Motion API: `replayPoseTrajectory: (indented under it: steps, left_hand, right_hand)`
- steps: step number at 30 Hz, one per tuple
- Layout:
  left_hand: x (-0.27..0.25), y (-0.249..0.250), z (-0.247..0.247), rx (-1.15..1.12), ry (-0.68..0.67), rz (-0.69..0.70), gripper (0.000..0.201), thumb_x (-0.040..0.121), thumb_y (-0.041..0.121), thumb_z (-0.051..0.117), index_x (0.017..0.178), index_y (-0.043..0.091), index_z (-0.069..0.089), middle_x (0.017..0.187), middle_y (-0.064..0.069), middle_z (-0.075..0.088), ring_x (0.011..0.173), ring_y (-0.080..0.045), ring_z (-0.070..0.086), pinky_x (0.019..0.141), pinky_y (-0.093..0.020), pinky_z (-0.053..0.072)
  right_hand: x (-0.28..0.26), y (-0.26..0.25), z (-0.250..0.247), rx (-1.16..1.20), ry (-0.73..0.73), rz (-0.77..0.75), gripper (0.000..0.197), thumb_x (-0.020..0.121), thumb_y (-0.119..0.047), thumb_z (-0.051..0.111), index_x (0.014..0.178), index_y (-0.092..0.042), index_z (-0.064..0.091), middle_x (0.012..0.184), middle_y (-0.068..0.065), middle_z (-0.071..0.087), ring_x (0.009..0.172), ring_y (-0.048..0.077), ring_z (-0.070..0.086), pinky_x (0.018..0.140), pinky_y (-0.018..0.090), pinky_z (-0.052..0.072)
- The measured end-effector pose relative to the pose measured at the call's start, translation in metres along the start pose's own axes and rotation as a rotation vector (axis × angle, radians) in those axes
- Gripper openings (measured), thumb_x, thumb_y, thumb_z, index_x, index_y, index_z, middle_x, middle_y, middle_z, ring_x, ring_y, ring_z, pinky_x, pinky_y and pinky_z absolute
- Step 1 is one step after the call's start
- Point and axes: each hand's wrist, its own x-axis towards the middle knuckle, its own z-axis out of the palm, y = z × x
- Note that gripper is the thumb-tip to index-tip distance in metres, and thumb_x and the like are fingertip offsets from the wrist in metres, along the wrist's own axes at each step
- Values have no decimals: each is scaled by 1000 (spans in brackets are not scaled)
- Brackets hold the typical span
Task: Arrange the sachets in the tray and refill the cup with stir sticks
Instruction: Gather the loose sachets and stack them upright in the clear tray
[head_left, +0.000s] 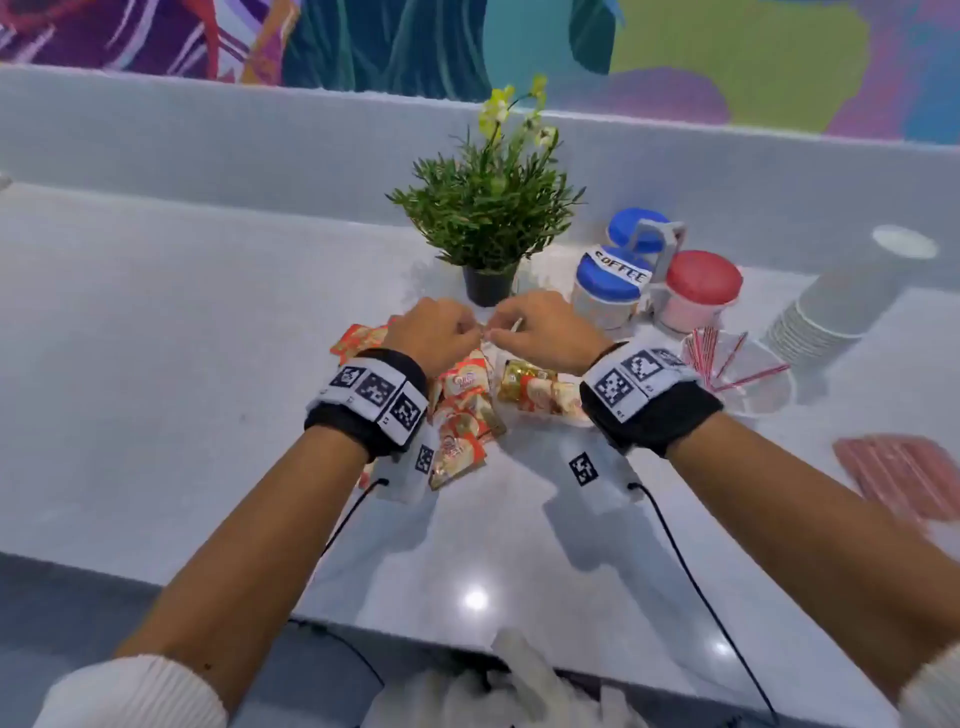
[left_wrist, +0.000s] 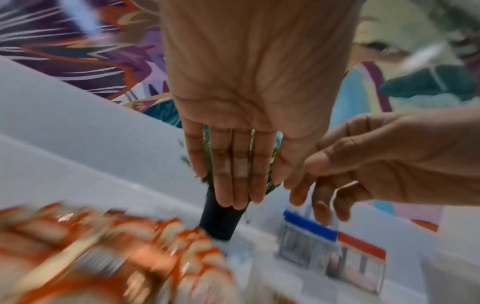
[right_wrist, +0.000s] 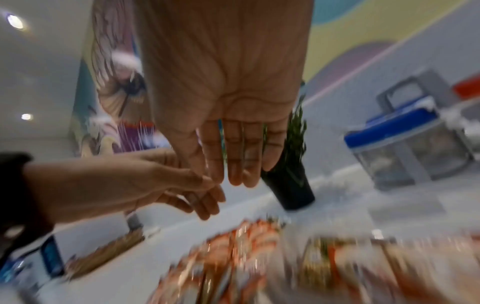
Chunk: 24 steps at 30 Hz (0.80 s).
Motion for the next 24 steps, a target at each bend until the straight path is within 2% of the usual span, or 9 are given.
replayPoseTrajectory:
  steps: [3,6,8,10,14,18,21,23,24]
  left_hand:
    - [-9,-20,17,13,-78,-51,20,88,17,51,92,5,66,99,-18,64,94,-34,58,79,-39,45]
    - [-24,-36,35,-1,-164,-116,16,87,12,52,84,2,63,94,-20,64,90,-34,58,71,-34,41]
    - [-31,-44,42,-25,-208,-149,17,88,11,53,87,-1,64,96,-20,65,89,-31,59,71,-32,41]
    - [-35,-48,48,-36,-223,-162,21,88,10,53,96,-3,67,102,-19,67,95,-31,60,78,-34,44]
    - [-38,-46,53,-77,-199,-190,21,89,12,52,100,1,66,104,-16,66,100,-30,59,81,-34,45]
    - [-42,-42,57,-121,-191,-236,20,95,17,48,96,4,64,89,-7,57,85,-19,50,70,-26,36]
    - [-44,-37,51,-242,-214,-257,29,98,21,41,82,7,61,82,-5,55,83,-20,48,59,-24,32]
    - [-44,-33,42,-368,-229,-283,39,100,30,35,100,4,64,95,-5,57,90,-19,50,64,-22,35]
    - [-45,-30,37,-430,-229,-289,41,100,33,34,110,5,63,102,-3,56,94,-17,49,70,-22,38]
  right_hand:
    - [-1,-3,31,-16,-130,29,20,87,-17,54,96,-6,68,101,14,68,96,27,60,83,34,47]
    - [-6,-4,58,-61,-209,115,18,85,-18,56,95,-6,67,103,15,66,98,29,60,76,29,43]
    - [-8,-3,71,-53,-260,151,16,84,-20,59,87,-5,64,98,17,66,90,31,63,75,31,47]
    - [-11,-3,83,-40,-334,193,17,81,-22,64,78,-7,55,85,15,64,79,28,59,68,35,49]
    - [-13,-3,96,38,-337,276,39,72,-19,75,90,-10,42,87,7,48,82,22,46,52,26,32]
    - [-14,-3,103,191,-347,311,41,70,-6,75,90,-12,39,93,8,47,84,22,45,54,24,32]
    - [-11,-2,91,273,-316,308,24,74,4,67,81,-11,51,89,10,56,84,22,53,68,34,48]
    - [-7,2,76,341,-255,305,19,76,10,60,72,-9,58,80,7,59,82,23,58,74,36,53]
    - [-5,3,68,356,-215,300,19,77,10,59,71,-9,61,78,5,58,80,22,59,70,31,53]
